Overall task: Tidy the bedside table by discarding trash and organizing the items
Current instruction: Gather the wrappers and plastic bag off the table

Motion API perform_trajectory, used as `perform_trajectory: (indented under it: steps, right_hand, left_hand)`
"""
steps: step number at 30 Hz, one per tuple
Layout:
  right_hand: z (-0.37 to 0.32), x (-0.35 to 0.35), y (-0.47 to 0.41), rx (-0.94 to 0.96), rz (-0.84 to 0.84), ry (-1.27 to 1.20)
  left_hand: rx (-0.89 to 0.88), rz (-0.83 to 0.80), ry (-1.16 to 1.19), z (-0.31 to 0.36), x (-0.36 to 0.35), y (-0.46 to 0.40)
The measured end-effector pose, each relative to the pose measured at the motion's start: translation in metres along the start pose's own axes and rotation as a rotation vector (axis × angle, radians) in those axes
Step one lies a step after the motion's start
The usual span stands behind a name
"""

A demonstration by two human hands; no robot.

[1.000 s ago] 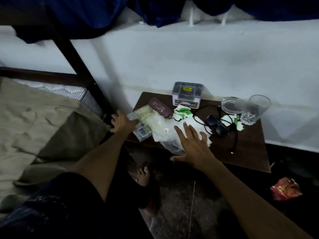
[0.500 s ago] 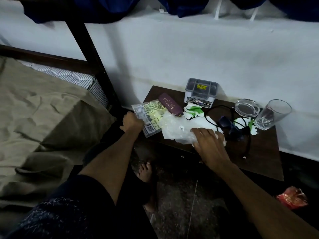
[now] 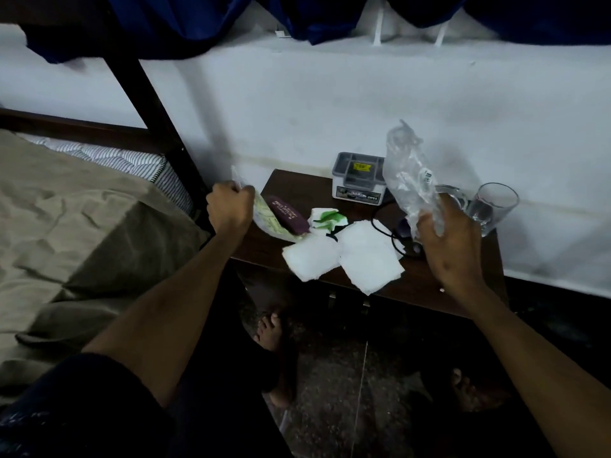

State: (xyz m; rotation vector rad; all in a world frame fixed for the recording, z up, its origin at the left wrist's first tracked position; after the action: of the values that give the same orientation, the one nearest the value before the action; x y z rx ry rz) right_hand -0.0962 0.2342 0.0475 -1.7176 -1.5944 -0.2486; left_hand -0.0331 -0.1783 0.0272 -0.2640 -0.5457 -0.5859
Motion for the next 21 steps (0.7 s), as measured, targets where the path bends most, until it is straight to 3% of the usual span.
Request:
perform_trajectory:
  steps: [5, 10, 15, 21]
  right_hand:
    - [0.004, 0.032, 0.012, -0.079, 0.037, -0.085]
    - [0.022, 0.041, 0.015, -0.024, 0.071, 0.013]
    - [0.036, 0.056, 0.013, -0.015, 0.091, -0.01]
    - [0.05, 0.084, 0.018, -0.008, 0.124, 0.018]
  left_hand:
    - [-0.118, -0.054, -0.125, 0.035, 0.005, -0.014]
    - [-0.192, -0.104, -0.157, 0.058, -0.003, -0.017]
    - [-0.283, -0.042, -0.234, 0.08, 0.002, -0.017]
    - [-0.405, 0.145, -0.303, 0.117, 0.024, -0.007]
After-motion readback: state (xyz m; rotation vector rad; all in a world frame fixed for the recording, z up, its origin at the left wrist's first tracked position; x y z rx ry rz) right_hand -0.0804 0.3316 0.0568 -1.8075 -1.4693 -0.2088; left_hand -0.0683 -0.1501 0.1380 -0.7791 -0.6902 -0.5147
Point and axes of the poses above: each hand's wrist, its own y-axis away from the middle knuckle, its own x-axis out of the back of the hand, z = x × y, the point moved 9 cm from there along -y, towards the middle knuckle, and after that the axes turned 1 degree about -y, right-handed, at the moved point
